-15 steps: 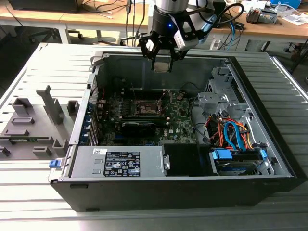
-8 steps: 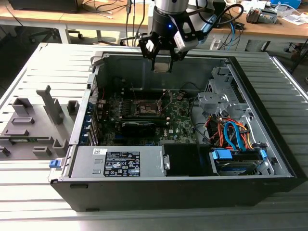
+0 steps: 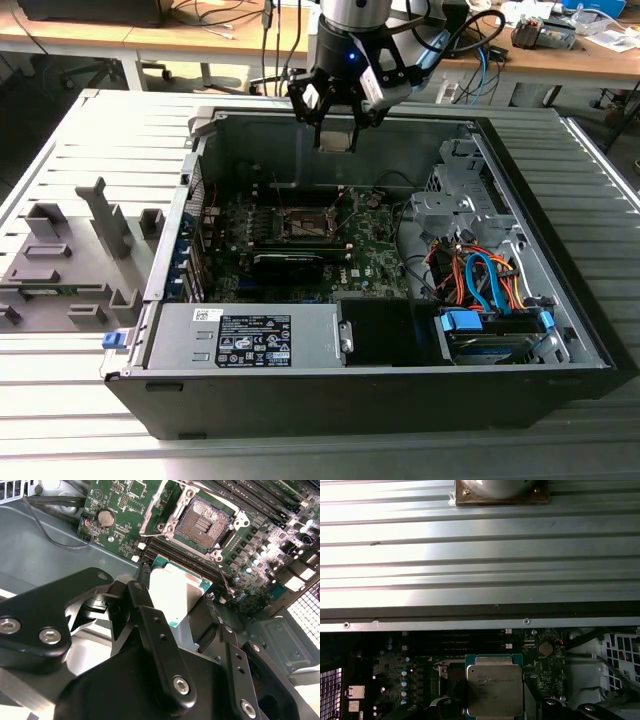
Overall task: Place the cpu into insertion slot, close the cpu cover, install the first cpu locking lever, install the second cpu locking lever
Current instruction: 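Place the cpu into insertion slot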
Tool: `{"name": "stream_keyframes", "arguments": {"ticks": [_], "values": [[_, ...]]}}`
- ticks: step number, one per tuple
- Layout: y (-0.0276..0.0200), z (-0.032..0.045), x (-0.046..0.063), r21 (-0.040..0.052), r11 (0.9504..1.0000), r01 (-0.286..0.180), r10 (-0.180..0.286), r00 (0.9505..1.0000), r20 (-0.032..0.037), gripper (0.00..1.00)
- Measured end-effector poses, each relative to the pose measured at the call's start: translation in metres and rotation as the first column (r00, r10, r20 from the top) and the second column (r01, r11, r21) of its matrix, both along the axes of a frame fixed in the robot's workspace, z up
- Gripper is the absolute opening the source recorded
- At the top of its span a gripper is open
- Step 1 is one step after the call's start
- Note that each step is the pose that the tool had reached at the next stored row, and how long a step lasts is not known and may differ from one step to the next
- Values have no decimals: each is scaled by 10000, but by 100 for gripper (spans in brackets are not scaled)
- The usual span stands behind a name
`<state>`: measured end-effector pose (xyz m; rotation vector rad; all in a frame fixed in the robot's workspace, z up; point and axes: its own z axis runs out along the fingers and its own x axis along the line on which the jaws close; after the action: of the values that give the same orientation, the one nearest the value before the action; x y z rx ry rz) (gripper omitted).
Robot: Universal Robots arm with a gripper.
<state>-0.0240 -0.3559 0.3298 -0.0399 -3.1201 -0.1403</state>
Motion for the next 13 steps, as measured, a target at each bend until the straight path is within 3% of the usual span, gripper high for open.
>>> {"name": "stream_keyframes", "arguments": {"ticks": [13], "values": [[-48,-14,-33,-2,10000,1,-1,10000,-1,54]]}}
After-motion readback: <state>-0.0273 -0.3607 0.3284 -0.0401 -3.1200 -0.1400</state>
